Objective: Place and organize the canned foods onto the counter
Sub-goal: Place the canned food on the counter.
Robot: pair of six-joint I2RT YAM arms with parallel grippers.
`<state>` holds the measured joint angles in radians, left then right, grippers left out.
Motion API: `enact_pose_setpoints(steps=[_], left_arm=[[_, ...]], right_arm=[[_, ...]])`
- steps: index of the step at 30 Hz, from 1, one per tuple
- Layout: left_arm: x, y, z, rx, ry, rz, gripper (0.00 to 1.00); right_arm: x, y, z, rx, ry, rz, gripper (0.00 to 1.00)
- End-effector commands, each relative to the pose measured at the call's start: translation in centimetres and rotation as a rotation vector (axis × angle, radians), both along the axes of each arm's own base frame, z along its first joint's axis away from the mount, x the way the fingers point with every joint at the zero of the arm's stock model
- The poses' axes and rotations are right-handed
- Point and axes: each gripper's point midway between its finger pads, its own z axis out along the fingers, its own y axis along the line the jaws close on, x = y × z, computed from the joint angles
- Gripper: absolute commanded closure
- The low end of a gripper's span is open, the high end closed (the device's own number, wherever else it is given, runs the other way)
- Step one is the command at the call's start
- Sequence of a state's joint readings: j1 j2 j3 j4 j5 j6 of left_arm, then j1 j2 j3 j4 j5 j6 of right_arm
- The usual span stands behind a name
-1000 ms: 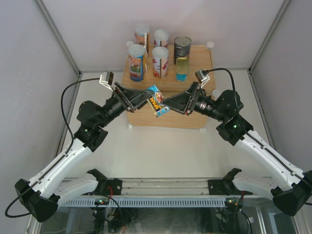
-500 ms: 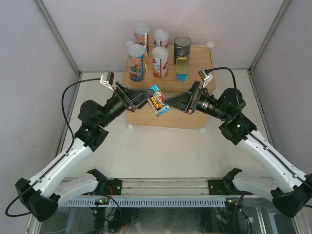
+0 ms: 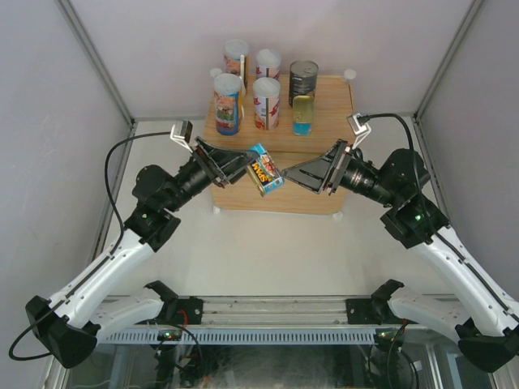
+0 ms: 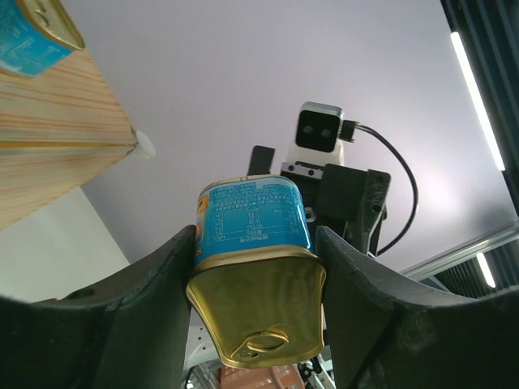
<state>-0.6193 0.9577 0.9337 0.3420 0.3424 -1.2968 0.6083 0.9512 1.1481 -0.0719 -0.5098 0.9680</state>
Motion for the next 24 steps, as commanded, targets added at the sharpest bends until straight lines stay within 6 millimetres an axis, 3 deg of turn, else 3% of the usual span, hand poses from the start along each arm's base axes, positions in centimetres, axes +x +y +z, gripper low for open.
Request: enact_pose_setpoints(steps=[1, 8, 13, 24], left_arm=[[-1.0, 1.4, 4.3, -0.056, -0.091, 0.031, 1.00], [-0.5, 1.2, 3.9, -0.030, -0.056, 0.038, 1.00], [-0.1, 1.3, 3.9, -0.026, -0.053, 0.038, 1.00], [0.5, 2.0, 4.5, -0.014, -0.043, 0.055, 1.00]], right_arm=[[-0.2, -2.0, 0.6, -0.082, -0.106, -0.090, 0.18], [0.0, -4.3, -0.3, -0.242, -0.194, -0.213, 0.17], [0.7, -4.7, -1.5, -0.407, -0.289, -0.292, 0.17], [0.8, -4.7, 0.3, -0.766, -0.670, -0.548, 0.17]])
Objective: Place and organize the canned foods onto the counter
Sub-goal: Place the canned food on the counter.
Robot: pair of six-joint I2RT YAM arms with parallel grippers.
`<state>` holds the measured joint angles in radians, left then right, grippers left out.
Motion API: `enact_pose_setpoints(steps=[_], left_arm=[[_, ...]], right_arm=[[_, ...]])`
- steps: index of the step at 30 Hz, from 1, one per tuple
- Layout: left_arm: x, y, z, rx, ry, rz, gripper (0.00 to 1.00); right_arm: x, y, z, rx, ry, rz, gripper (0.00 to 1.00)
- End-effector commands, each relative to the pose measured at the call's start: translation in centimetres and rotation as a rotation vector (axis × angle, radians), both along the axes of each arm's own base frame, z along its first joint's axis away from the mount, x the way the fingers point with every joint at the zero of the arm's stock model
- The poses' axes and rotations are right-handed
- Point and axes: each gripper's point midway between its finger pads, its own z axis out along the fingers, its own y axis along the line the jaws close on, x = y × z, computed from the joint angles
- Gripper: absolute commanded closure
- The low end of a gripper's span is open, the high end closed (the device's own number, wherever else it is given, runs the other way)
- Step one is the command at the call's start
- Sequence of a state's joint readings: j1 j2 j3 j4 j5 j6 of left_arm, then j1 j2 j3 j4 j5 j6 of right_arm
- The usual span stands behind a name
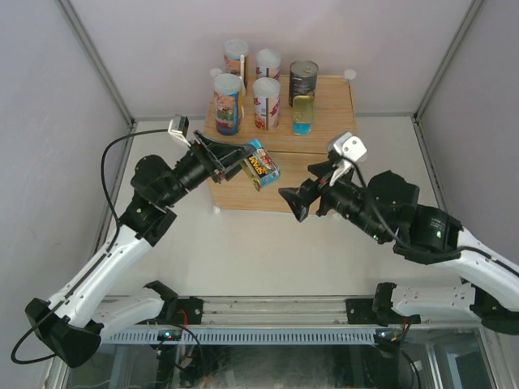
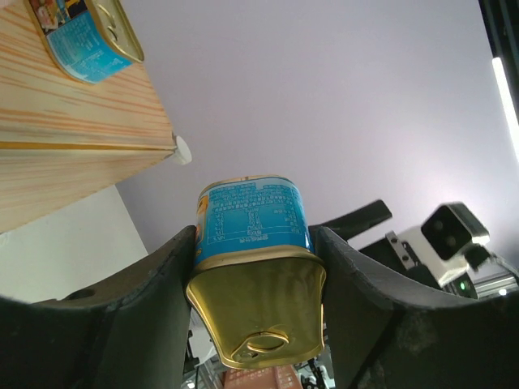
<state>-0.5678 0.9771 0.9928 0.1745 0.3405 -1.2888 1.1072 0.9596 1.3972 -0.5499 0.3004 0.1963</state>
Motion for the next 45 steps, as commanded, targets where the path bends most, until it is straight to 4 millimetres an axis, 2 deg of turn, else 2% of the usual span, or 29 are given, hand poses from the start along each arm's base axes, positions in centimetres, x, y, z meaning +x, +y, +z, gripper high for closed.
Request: enact_pose_setpoints(steps=[1, 5, 10, 14, 18, 35, 45], left_arm=[[-1.5, 1.3, 6.1, -0.086, -0.144, 0.002, 1.00], [-1.4, 1.5, 6.2, -0.089, -0.138, 0.006, 1.00], [-1.4, 1.6, 6.2, -0.091, -0.131, 0.006, 1.00], [-1.4, 1.6, 6.3, -0.095, -0.121, 0.009, 1.00], [-1.3, 1.7, 6.4, -0.096, -0.118, 0.012, 1.00], [-1.4, 2.3, 7.2, -0.138, -0.086, 0.002, 1.00], [-2.1, 2.3, 7.7, -0.163, -0.084, -0.023, 1.00]], right_arm=[[1.2, -2.4, 2.4, -0.164, -0.258, -0.218, 0.17], [0.3, -2.3, 3.3, -0.238, -0.384, -0.276, 0.17], [-1.2, -1.1, 3.6, -0.325, -0.501, -0.294, 0.17], [-2.1, 0.7, 2.8, -0.496, -0.625, -0.306, 0.14], [-2.6, 2.6, 1.4, -0.561, -0.674, -0.289, 0.13], [-2.7, 6.3, 1.1, -0.747, -0.869, -0.296, 0.12], [-1.6, 7.1, 1.6, -0.797, -0.933, -0.337, 0.09]])
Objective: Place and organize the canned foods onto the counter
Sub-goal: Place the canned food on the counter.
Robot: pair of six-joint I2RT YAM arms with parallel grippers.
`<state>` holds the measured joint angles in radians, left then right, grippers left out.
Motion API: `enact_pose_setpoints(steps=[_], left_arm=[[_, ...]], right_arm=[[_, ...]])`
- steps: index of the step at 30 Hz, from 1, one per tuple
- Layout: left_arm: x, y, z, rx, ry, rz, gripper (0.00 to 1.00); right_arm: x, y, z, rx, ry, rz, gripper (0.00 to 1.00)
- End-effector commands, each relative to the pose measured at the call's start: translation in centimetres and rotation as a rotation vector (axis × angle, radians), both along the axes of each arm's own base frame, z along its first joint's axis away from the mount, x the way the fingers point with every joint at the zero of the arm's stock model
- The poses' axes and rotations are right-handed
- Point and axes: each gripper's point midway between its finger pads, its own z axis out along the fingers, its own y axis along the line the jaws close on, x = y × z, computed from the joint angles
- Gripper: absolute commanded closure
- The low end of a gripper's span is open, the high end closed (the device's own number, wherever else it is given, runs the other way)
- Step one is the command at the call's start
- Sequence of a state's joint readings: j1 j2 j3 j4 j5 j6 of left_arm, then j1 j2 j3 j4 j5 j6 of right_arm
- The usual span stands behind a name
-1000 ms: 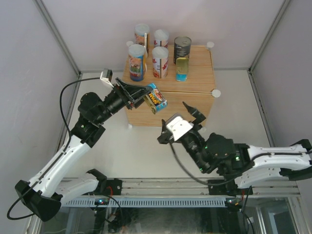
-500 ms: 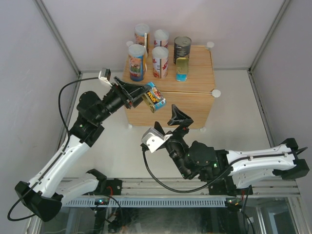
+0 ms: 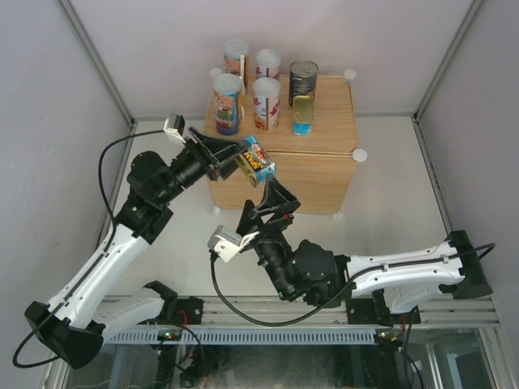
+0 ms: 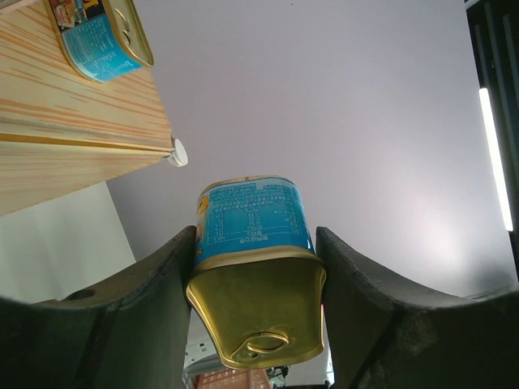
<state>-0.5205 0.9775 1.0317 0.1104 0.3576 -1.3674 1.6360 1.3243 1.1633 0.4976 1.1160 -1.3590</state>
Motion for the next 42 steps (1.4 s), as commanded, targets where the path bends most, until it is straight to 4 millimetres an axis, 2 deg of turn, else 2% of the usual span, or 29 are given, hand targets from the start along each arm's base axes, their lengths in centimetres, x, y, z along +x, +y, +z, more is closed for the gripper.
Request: enact_pose_setpoints(steps=[1, 16, 26, 31, 37, 42], left_arm=[[-2.8, 1.2, 7.1, -0.133, -0.167, -0.034, 1.00], [-3.0, 1.5, 7.1, -0.153, -0.164, -0.057, 1.00], [-3.0, 1.5, 6.7, -0.150, -0.156, -0.062, 1.00], [-3.1, 1.5, 6.5, -0.152, -0.152, -0.064, 1.00], [-3.1, 1.5, 6.4, -0.155, -0.152, -0.064, 1.00], [-3.1, 1.5, 6.5, -0.156, -0.154, -0.065, 1.00]], right_arm=[[0.5, -0.6, 1.7, 0.046, -0.035, -0.014, 0.09], [1.6, -0.1, 2.6, 0.006, -0.117, -0.041, 0.09], [1.4, -0.2, 3.6, 0.000, -0.169, -0.058, 0.09], [1.6, -0.2, 3.8, 0.000, -0.181, -0.068, 0.08], [1.6, 0.0, 4.0, -0.005, -0.197, -0.061, 0.03], [2.1, 0.3, 3.4, -0.016, -0.185, -0.054, 0.03]])
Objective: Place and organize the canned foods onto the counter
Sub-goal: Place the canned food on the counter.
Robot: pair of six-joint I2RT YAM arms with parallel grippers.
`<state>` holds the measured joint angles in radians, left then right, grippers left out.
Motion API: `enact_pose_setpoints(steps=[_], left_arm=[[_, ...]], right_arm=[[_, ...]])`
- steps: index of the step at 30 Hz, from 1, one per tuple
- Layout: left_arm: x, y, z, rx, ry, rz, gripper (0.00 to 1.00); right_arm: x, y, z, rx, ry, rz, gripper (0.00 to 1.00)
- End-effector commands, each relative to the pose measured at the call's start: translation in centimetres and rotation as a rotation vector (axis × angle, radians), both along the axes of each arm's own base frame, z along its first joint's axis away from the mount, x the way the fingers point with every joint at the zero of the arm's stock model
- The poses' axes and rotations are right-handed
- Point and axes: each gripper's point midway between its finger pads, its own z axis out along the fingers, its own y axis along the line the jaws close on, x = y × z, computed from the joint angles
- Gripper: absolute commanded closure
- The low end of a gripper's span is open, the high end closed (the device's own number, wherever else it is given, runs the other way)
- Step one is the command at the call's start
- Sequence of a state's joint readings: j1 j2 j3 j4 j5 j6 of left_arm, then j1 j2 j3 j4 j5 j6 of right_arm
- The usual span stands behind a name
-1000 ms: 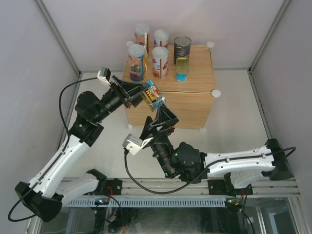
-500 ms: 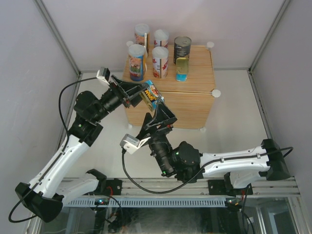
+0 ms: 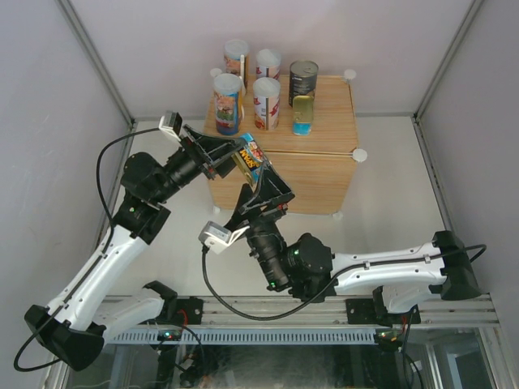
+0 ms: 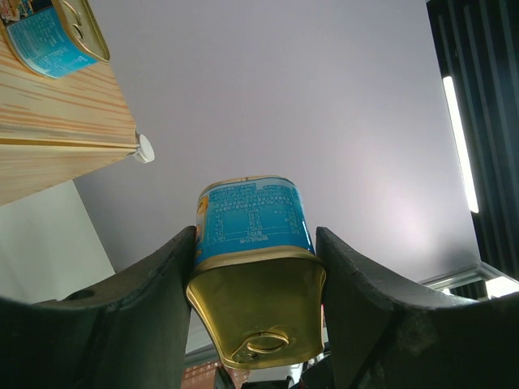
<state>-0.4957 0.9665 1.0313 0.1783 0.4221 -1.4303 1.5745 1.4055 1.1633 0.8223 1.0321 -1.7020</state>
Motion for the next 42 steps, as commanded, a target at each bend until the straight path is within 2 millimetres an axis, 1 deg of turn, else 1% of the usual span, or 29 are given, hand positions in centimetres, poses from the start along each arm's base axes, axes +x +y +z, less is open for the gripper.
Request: enact_pose_setpoints(steps=[1, 10, 16, 27, 32, 42], left_arm=[[-2.1, 1.2, 4.7, -0.095, -0.126, -0.013, 1.00], [-2.3, 1.2, 4.7, -0.099, -0.122, -0.018, 1.00], [-2.2, 1.2, 4.6, -0.100, -0.121, -0.017, 1.00], [-2.0, 1.1, 4.5, -0.099, -0.117, -0.014, 1.00], [-1.9, 1.1, 4.4, -0.098, -0.116, -0.014, 1.00], [-1.7, 1.0, 4.4, -0.098, -0.113, -0.011, 1.00]], right_arm=[[0.7, -0.2, 0.3, 0.033, 0.002, 0.008, 0.03], [2.5, 0.5, -0.3, 0.008, -0.009, 0.006, 0.03], [3.1, 0.8, -0.6, 0.002, -0.008, 0.018, 0.05], [4.1, 1.3, -1.2, -0.027, -0.006, 0.027, 0.10], [4.6, 1.4, -1.7, -0.048, 0.000, 0.025, 0.15], [5.2, 1.6, -1.9, -0.060, -0.004, 0.027, 0.20]])
